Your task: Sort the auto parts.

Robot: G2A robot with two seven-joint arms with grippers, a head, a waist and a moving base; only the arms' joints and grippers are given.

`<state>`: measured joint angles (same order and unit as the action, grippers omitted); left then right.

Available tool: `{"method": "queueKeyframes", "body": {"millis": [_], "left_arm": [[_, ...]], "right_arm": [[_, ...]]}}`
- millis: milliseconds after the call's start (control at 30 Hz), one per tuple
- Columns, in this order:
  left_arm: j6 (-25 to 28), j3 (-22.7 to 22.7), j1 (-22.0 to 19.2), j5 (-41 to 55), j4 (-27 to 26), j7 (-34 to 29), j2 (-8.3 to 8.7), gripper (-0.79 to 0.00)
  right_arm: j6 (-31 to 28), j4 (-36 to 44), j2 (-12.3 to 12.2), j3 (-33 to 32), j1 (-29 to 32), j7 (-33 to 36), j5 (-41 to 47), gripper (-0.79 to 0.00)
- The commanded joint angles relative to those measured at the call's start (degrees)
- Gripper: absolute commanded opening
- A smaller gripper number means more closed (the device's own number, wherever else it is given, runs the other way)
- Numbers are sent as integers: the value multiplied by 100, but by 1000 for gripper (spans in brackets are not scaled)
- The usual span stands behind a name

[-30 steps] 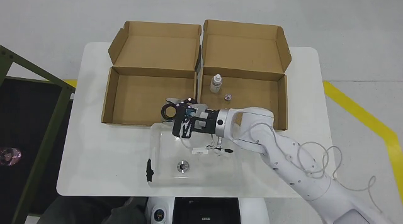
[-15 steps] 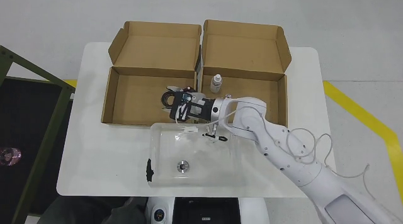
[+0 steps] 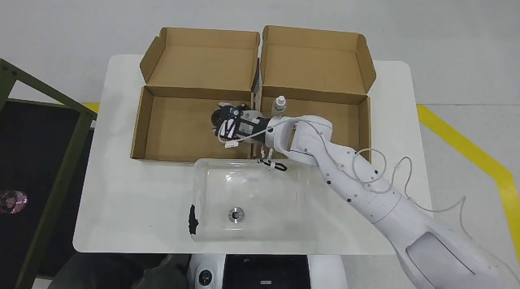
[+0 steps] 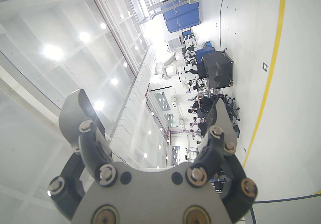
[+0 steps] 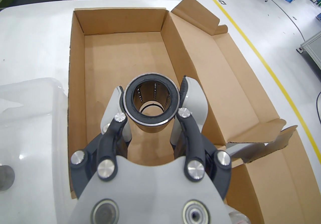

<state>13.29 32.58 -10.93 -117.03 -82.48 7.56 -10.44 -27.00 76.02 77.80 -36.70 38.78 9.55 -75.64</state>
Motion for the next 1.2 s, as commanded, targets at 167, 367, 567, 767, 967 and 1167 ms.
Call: {"method": "queueKeyframes", "body": {"millis": [167,367,567,767,967,1167], "left_arm": [[0,0,0,0,0,0,0,0],[0,0,0,0,0,0,0,0],[0,0,0,0,0,0,0,0],[0,0,0,0,0,0,0,0],[0,0,0,0,0,0,0,0],[0,0,0,0,0,0,0,0]], "right_arm": [[36,-574,208,165,-290,47,42,-785],[116,-1022,378,329,-470,107,-88,-785],[178,-1321,516,405,-558,45,-160,-659],[171,-1465,606,409,-598,28,-225,-102],[125,-1481,658,345,-646,10,-317,0],[-83,-1121,637,137,-624,-132,-288,0]]}}
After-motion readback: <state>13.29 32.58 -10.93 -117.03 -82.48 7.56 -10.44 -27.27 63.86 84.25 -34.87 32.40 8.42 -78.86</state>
